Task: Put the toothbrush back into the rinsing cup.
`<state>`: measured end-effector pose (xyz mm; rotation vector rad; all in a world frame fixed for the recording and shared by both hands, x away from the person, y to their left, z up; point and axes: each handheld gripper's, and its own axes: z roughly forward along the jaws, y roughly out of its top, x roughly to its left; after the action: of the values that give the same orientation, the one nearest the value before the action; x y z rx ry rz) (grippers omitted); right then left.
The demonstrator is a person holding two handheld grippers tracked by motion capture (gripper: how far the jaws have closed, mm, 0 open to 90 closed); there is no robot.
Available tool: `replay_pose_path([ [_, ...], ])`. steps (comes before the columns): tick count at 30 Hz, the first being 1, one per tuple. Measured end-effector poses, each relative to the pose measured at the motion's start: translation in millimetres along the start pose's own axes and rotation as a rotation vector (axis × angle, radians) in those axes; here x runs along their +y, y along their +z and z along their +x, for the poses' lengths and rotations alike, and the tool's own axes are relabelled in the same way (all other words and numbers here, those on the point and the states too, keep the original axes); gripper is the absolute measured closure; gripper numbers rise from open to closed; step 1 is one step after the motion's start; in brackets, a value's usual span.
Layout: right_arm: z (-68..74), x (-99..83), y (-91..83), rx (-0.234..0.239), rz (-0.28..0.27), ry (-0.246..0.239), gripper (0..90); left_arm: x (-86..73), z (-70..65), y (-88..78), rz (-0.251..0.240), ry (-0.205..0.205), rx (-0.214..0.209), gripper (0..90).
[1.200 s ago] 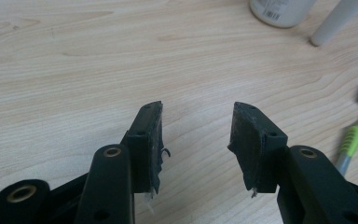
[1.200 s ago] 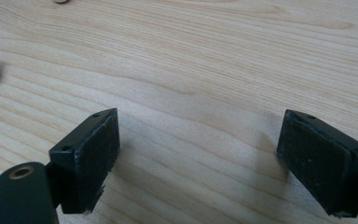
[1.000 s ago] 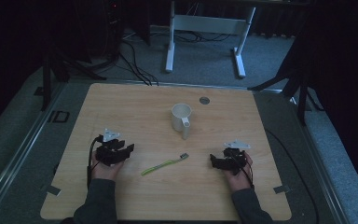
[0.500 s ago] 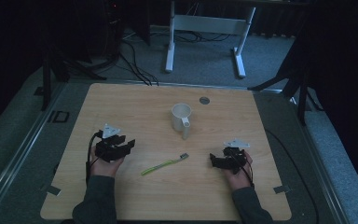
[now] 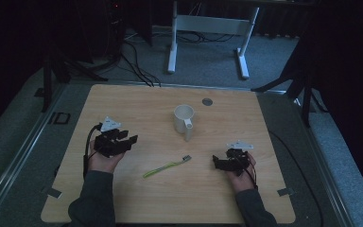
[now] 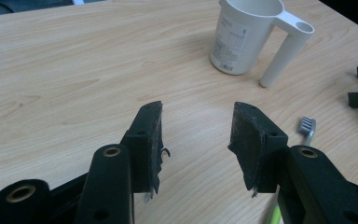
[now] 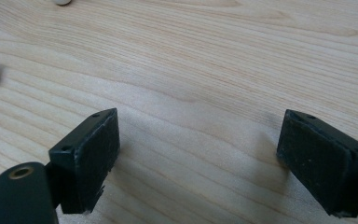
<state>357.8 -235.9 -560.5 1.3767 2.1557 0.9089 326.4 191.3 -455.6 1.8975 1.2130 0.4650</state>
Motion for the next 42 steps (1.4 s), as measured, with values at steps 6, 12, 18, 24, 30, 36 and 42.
replay_pose_path([
  [6, 0.0, 0.0, -0.1, 0.0, 0.001, 0.0, 12.6, 8.2, -0.6, -0.2, 0.016, 0.024, -0.021, 55.0],
  [12, 0.1, 0.1, 0.0, 0.0, 0.0, 0.002, 12.6, 15.0, -3.8, 2.3, 0.037, 0.055, -0.045, 58.9],
  [18, 0.0, 0.3, 0.2, 0.0, 0.001, 0.001, 12.6, 21.3, -8.8, 3.9, 0.068, 0.096, -0.052, 61.7],
  [24, 0.1, 0.5, 0.3, 0.001, 0.001, 0.002, 12.6, 27.0, -11.8, 4.5, 0.088, 0.118, -0.055, 61.6],
  [30, -0.1, 0.6, 0.4, 0.002, 0.0, -0.001, 12.6, 33.9, -14.8, 4.9, 0.119, 0.141, -0.072, 62.8],
  [36, -0.1, 0.7, 0.4, 0.002, 0.001, 0.0, 12.6, 39.4, -17.6, 7.2, 0.154, 0.156, -0.086, 62.8],
  [42, -0.1, 0.7, 0.5, 0.003, 0.002, 0.0, 12.6, 43.8, -20.8, 9.2, 0.177, 0.176, -0.087, 62.4],
])
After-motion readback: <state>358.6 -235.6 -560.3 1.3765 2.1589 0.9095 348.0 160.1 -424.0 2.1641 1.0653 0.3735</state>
